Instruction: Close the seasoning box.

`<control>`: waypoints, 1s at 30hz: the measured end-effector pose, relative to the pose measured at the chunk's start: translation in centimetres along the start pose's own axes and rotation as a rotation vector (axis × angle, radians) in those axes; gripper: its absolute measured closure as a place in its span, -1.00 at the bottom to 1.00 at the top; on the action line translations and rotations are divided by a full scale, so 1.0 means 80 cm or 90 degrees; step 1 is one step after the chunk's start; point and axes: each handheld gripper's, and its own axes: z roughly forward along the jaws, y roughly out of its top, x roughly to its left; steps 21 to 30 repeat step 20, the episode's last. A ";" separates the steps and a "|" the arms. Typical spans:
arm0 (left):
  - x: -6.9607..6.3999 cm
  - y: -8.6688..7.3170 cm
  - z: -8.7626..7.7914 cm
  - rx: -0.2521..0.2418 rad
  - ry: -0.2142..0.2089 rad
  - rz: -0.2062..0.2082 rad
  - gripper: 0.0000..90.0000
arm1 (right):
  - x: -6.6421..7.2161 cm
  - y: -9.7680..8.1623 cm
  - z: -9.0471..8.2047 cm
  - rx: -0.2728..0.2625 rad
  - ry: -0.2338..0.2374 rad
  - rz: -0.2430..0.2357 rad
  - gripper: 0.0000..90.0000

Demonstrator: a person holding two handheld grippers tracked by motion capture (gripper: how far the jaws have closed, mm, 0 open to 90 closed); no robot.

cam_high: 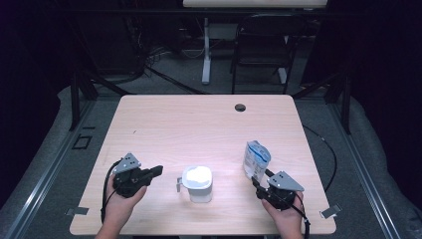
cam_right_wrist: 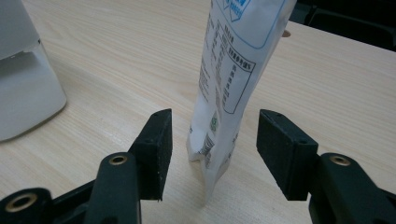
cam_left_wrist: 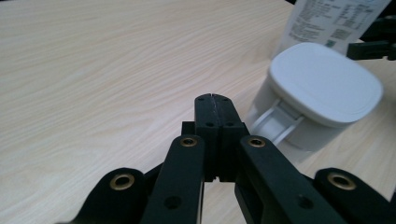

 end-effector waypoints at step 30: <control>0.031 -0.018 0.001 0.004 0.056 -0.057 0.38 | 0.004 0.000 -0.001 0.013 -0.011 -0.019 0.01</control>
